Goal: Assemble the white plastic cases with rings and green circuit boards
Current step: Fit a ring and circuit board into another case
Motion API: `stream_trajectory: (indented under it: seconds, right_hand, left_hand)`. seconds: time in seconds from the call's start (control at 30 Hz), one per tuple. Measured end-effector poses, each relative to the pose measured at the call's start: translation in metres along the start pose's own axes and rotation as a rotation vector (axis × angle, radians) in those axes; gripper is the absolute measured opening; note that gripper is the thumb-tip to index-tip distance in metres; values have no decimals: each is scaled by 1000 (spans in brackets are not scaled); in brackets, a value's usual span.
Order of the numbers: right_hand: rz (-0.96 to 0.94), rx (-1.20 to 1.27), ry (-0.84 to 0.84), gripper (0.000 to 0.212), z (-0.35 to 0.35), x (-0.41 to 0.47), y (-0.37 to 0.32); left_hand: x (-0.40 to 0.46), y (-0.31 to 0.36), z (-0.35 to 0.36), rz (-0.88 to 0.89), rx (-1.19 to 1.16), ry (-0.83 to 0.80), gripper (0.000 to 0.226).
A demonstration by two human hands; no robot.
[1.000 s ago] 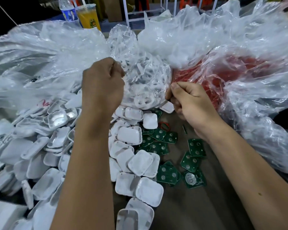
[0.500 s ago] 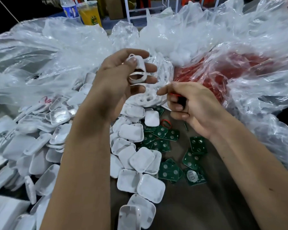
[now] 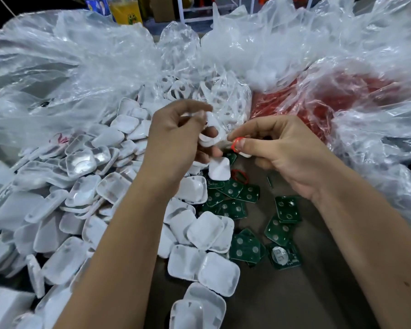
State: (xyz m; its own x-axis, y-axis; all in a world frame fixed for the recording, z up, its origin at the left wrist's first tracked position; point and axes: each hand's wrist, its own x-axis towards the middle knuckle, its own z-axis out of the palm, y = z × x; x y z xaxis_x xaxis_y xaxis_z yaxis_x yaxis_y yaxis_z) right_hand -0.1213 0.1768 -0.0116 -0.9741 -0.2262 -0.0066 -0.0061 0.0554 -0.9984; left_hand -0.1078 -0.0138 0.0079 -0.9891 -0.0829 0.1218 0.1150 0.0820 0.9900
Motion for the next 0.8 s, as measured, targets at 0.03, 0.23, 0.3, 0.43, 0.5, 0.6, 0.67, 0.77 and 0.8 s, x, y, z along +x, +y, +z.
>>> stream_trajectory:
  seconds: [0.03, 0.23, 0.3, 0.43, 0.5, 0.6, 0.67, 0.77, 0.8]
  right_hand:
    - [-8, 18, 8, 10, 1, 0, 0]
    - [-167, 125, 12, 15, 9, -4, -2]
    - [-274, 59, 88, 21, 11, -4, -2]
    - [-465, -168, 204, 23, 13, -3, -2]
    - [-526, -204, 228, 23, 13, -3, -1]
    - [-581, -251, 262, 24, 15, -3, 1]
    - [-603, -266, 268, 23, 16, -4, 1]
    - [-592, -267, 286, 22, 16, -4, 0]
    - [-566, -261, 290, 21, 16, -4, -1]
  left_hand:
    - [0, -1, 1, 35, 67, 0, 24]
    - [-2, 0, 6, 109, 226, -125, 31]
    - [-2, 0, 3, 99, 187, -177, 28]
    - [-2, 1, -6, 120, 145, -295, 23]
    - [-1, 1, -12, 136, 121, -313, 21]
    - [-1, 3, -18, 189, 133, -334, 15]
    - [-1, 3, -21, 216, 135, -347, 13]
    - [1, 2, -21, 230, 135, -335, 13]
    - [1, 2, -20, 225, 134, -323, 11]
